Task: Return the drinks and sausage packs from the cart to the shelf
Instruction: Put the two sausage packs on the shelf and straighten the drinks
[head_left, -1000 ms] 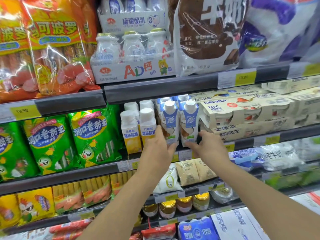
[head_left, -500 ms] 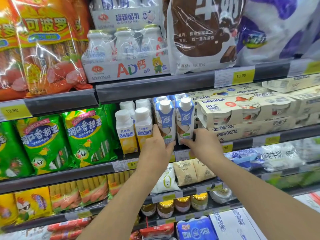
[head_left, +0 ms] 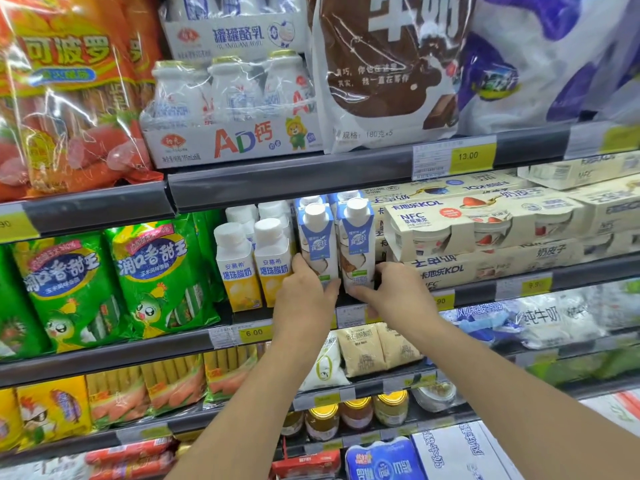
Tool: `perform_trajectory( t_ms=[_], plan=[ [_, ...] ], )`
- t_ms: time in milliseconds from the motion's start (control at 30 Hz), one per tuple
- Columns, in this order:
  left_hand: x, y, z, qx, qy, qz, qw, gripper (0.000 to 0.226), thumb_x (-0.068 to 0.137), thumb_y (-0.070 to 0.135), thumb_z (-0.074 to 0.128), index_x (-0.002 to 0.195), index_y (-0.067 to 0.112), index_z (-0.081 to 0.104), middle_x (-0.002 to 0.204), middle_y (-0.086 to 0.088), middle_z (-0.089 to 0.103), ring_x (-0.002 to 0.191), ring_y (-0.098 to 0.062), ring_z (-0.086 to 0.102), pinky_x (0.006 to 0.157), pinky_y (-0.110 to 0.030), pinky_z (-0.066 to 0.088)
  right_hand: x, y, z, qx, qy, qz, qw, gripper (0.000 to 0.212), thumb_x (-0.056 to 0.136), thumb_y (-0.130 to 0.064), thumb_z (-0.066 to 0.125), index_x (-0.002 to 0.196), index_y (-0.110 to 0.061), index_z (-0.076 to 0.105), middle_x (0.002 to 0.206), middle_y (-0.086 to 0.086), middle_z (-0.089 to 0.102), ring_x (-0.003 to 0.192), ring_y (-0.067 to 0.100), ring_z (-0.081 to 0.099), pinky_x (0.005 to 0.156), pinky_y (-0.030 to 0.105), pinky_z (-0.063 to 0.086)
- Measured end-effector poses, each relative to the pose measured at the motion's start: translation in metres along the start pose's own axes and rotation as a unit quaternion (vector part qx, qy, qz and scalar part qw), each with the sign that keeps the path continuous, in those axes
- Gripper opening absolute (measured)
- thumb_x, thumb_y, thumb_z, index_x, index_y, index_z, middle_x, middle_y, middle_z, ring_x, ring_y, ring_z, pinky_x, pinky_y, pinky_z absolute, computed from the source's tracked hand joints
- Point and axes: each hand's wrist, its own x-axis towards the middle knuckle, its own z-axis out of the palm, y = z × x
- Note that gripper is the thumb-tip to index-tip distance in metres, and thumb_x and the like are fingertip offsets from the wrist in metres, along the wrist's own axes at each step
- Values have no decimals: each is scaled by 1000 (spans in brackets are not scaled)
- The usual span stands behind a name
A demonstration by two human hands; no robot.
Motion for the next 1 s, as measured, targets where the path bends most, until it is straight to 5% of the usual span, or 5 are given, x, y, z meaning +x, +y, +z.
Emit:
perform_trajectory(
  t_ms=[600, 1000],
  plan=[
    [-3, 8, -2, 37, 25, -23, 999, 44, 88, 43, 67, 117, 13, 54, 106, 0, 67, 83, -16, 52, 68, -28, 46, 2, 2, 8, -9, 18, -3, 1000, 42, 78, -63, 64, 81, -21, 62, 70, 1, 67, 61, 22, 64, 54, 41, 59],
    [-4, 6, -7, 31, 20, -22, 999, 42, 86, 45, 71, 108, 13, 55, 101, -1, 69, 92, -22, 64, 69, -30, 51, 4, -6, 8, -56, 35, 9, 998, 50, 75, -66, 64, 91, -18, 57, 80, 2, 67, 79, 26, 64, 66, 39, 56]
  ],
)
